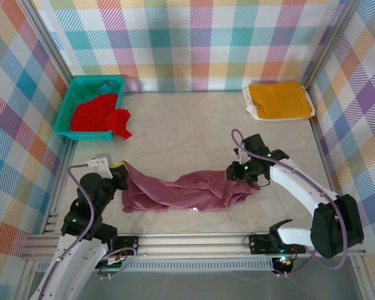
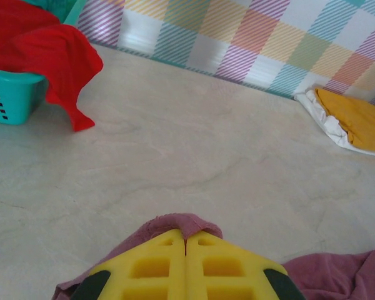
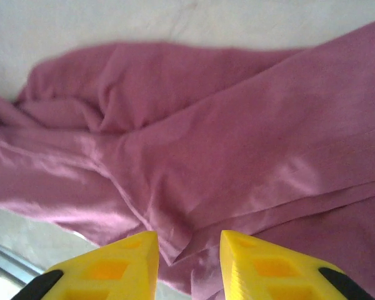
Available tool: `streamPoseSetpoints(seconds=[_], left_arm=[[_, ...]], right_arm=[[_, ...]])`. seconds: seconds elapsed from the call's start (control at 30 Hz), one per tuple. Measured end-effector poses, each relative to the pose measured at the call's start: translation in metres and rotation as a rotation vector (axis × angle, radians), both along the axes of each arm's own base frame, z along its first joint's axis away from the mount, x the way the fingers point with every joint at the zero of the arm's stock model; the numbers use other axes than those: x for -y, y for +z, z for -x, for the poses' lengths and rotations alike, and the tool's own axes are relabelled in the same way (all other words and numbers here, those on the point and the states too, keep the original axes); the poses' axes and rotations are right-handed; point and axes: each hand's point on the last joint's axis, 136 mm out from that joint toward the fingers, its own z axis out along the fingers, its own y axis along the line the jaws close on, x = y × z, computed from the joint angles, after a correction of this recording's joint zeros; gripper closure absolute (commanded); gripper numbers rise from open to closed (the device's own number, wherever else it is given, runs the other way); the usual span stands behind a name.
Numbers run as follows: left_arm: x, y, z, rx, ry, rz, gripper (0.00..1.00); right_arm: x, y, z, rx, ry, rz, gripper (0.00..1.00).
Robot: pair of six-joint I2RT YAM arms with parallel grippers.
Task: Fold and stack the t-shirts
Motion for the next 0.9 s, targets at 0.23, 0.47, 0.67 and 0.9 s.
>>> streamPoseSetpoints(seconds=[0.23,0.47,0.67,0.9], left_arm=[[0.0,-0.012,-0.001,-0.022,0.007,0.013,1.0],[0.001,-0.014,-0.005,-0.029,0.009,0.015,1.0],[0.001,-0.017,-0.006,-0.03,0.01,0.018,1.0],[0.002,-0.019,-0.006,-0.036,0.012,0.023,1.0]], right_arm=[[-0.013,-0.026,0.025,0.008,0.147,0.106,0.52],[-0.021,-0.056,0.022,-0.03,0.171,0.159,0.57],[-0.03,-0.059,0.015,-0.018,0.159,0.129,0.92],[-0.024,-0.04,0.009,0.044,0.107,0.133,1.0]])
